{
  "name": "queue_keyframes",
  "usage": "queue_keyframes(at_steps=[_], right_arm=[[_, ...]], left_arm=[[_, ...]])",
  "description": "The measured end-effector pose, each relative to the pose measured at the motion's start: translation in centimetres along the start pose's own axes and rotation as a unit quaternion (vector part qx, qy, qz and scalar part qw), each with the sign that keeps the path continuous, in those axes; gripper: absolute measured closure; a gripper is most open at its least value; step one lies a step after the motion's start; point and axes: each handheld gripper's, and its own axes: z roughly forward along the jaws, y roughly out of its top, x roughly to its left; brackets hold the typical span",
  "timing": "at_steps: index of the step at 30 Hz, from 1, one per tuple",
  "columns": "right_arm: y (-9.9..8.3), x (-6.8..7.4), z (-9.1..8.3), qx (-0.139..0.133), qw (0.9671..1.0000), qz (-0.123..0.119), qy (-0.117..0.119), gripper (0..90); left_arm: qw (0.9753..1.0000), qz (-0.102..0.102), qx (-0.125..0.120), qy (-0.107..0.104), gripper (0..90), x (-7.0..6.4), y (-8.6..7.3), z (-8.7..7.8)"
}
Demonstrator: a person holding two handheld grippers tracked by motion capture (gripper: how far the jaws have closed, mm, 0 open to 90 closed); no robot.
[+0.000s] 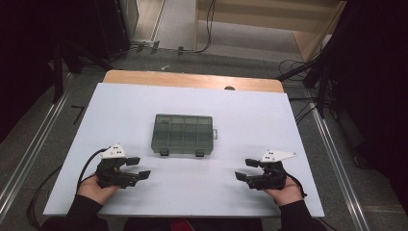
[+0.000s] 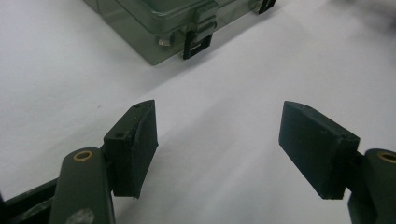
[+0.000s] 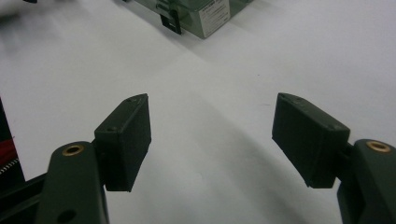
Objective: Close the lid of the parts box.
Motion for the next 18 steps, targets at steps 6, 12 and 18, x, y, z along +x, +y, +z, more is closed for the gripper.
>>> queue_keyframes(at_steps=[6,12,18], right_arm=[[-0.03,-0.02,0.14,0.002,1.0000,-0.001,-0.001,27.1],[-0.04,0.02,0.31,0.005,1.0000,-0.007,-0.001,27.1],[-0.04,0.07,0.43,0.007,0.9999,-0.009,-0.001,27.1]], left_arm=[[1.0000,-0.004,0.001,0.001,28.6,0.27,-0.05,0.06],[1.0000,-0.002,0.001,-0.002,28.6,0.30,0.02,0.27],[1.0000,0.002,0.005,-0.004,28.6,0.20,0.09,0.49]])
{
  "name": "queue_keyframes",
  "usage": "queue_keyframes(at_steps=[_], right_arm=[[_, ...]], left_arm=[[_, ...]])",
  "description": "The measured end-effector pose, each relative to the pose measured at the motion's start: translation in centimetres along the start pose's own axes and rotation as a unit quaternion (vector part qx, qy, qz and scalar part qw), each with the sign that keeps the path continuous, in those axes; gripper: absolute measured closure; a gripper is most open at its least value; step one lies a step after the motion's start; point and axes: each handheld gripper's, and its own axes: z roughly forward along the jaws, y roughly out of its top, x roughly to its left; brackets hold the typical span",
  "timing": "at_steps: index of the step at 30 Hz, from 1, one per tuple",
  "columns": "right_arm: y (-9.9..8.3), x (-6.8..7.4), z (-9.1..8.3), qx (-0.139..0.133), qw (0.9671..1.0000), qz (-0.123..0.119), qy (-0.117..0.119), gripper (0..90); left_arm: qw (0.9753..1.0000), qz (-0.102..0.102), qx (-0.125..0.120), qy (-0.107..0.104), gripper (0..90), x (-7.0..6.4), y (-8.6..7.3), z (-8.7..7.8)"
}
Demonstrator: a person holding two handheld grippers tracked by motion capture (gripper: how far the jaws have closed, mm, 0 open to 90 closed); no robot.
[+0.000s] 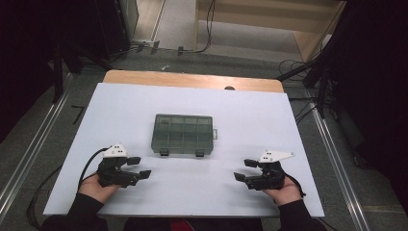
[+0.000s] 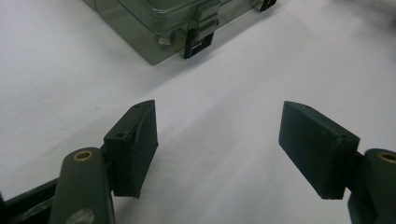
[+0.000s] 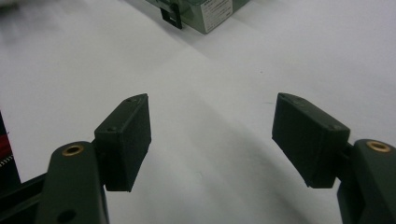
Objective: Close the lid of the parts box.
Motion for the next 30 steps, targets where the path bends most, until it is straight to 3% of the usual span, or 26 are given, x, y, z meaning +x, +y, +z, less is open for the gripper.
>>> queue_keyframes(at_steps=[30], right_arm=[[-0.04,0.14,0.15,0.003,1.0000,-0.002,0.002,27.1]], left_arm=[[1.0000,0.002,0.008,-0.001,28.6,-0.06,-0.03,0.17]])
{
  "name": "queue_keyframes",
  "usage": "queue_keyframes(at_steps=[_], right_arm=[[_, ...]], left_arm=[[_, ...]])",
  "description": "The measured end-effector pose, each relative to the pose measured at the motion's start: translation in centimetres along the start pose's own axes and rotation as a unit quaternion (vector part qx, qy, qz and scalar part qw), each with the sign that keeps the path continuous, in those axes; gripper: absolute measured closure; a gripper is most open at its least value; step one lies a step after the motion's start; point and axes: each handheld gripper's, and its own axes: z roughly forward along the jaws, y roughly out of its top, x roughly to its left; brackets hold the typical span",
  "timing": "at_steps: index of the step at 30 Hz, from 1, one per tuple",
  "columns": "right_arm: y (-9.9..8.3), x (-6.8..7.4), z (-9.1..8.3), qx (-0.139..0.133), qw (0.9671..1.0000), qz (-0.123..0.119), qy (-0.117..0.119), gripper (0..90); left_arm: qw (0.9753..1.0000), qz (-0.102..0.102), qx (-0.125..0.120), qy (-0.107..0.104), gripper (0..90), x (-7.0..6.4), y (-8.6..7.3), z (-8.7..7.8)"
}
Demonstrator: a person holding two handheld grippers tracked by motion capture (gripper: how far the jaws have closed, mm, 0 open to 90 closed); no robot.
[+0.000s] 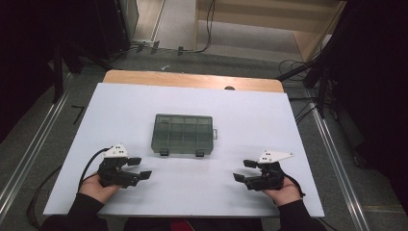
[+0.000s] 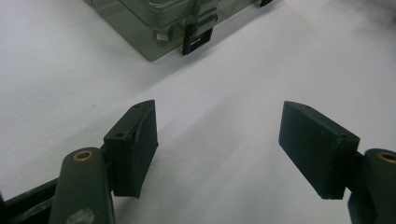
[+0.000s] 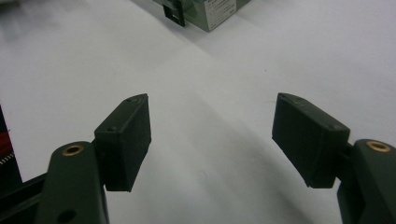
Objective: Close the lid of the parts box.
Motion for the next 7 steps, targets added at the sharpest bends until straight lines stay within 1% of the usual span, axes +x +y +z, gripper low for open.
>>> queue_keyframes(at_steps=[5,7], right_arm=[[0.00,-0.01,0.01,0.000,1.0000,0.001,0.000,27.1],[0.00,-0.03,-0.01,0.001,1.0000,0.001,0.000,27.1]], left_arm=[[1.0000,0.000,0.000,0.001,28.6,0.04,-0.01,0.01],[1.0000,0.001,-0.001,0.008,28.5,0.06,-0.03,-0.05]])
